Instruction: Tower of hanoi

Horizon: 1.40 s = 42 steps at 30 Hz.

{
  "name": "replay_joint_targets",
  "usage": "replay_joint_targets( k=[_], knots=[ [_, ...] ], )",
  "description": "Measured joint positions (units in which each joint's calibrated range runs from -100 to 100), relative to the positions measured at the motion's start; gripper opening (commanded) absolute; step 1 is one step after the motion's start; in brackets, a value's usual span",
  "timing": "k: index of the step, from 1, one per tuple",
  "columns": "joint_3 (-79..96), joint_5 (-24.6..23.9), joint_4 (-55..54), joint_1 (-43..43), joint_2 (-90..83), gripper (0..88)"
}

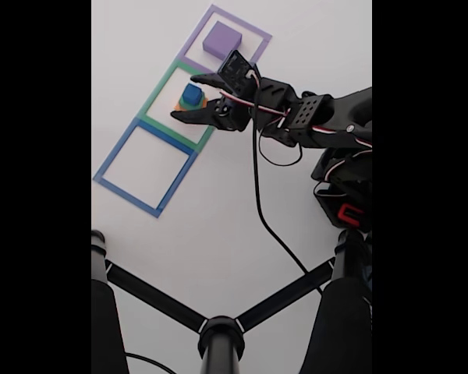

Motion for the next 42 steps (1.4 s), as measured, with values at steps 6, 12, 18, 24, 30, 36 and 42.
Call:
replay_joint_targets(
  k=[6,12,18,24,30,36,42],
  knots=[
    [-12.01,0.00,20.87,0.98,-8.44,32.5],
    [-28.81,0.00,47.35,2.70,-13.51,25.6],
    [-49.26,0.00,74.80,4.50,-15.11,13.9],
    [-68.76,0.00,98.31,7.94,-15.20,2.6],
    [-82.77,0.00,115.81,13.18,-14.44,2.2],
    [-87.64,0.00,122.07,17.77,-13.25,2.4],
    [-86.25,0.00,121.91,19.65,-13.34,7.7]
  ],
)
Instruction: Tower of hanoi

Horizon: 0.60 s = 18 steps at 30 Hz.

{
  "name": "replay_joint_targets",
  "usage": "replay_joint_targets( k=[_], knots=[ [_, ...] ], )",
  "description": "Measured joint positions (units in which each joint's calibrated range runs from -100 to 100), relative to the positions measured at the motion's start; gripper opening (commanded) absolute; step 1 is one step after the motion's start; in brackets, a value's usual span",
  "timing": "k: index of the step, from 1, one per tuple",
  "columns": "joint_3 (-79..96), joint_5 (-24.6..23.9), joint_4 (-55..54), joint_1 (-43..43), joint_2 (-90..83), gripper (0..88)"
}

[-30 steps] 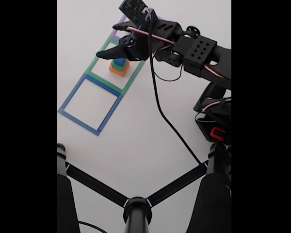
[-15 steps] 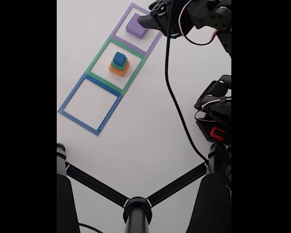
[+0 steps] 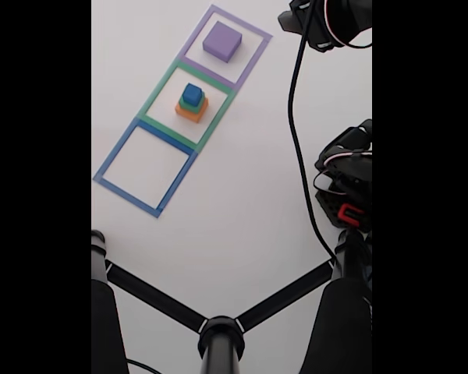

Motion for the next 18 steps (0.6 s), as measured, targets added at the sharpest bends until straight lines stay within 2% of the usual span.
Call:
replay_joint_targets(
  k=[5,10,18],
  knots=[
    [7.40,0.00,-4.41,2.21,-1.35,21.4],
    [20.10,0.00,-13.88,5.98,-4.98,34.0],
    [43.43,0.00,-34.51,9.74,-9.46,39.7]
  ],
)
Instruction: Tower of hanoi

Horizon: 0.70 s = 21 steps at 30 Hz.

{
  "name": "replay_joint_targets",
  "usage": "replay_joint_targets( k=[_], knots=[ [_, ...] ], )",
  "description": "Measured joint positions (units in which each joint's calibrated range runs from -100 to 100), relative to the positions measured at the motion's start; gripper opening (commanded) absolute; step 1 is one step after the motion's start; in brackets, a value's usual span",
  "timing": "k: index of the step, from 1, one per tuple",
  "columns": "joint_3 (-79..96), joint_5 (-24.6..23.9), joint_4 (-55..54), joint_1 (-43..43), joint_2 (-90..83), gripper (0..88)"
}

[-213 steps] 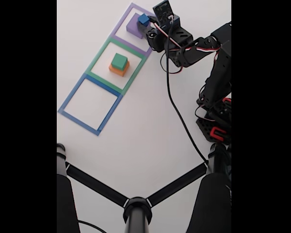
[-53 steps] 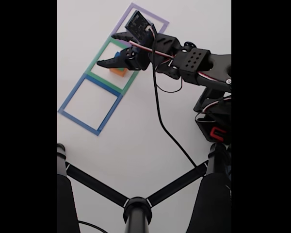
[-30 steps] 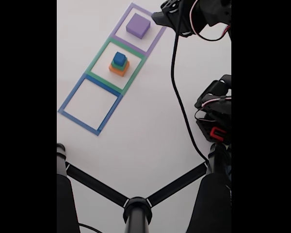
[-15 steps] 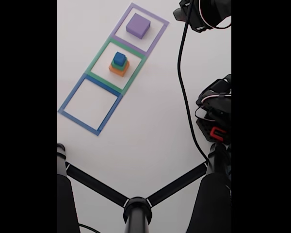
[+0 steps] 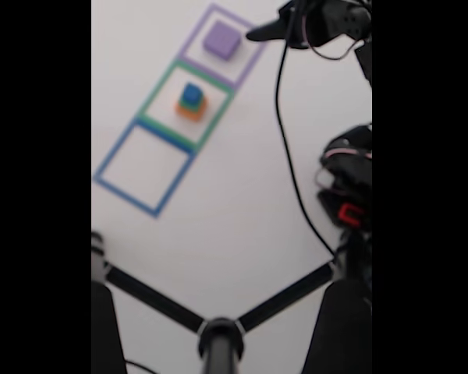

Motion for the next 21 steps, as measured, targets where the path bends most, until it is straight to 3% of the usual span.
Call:
replay_joint_targets(
  k=[10,21],
  knots=[
    [28.46,0.00,-39.57,1.23,2.70,46.6],
    [36.73,0.00,-71.83,-0.25,20.18,46.1]
  ],
)
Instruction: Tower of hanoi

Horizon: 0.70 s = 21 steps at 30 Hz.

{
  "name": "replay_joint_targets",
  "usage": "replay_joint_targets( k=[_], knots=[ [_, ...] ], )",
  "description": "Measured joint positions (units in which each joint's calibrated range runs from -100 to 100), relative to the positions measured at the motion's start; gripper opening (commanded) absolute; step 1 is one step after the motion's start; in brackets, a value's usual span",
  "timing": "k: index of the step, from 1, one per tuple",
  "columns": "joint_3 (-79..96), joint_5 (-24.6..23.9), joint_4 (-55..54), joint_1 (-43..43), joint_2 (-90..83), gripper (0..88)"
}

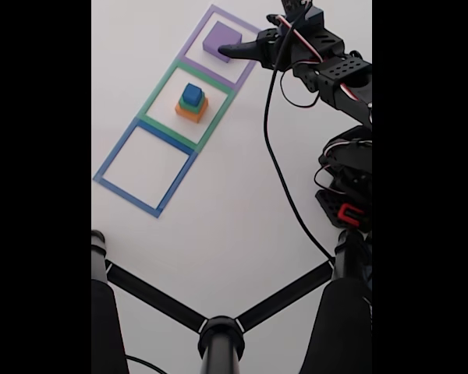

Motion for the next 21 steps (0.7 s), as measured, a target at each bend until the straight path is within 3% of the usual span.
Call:
replay_joint_targets(
  k=[9,21],
  knots=[
    [1.22,0.00,-20.06,-0.90,16.88,46.1],
    [-3.83,0.00,-31.54,-0.90,31.66,45.5]
  ],
)
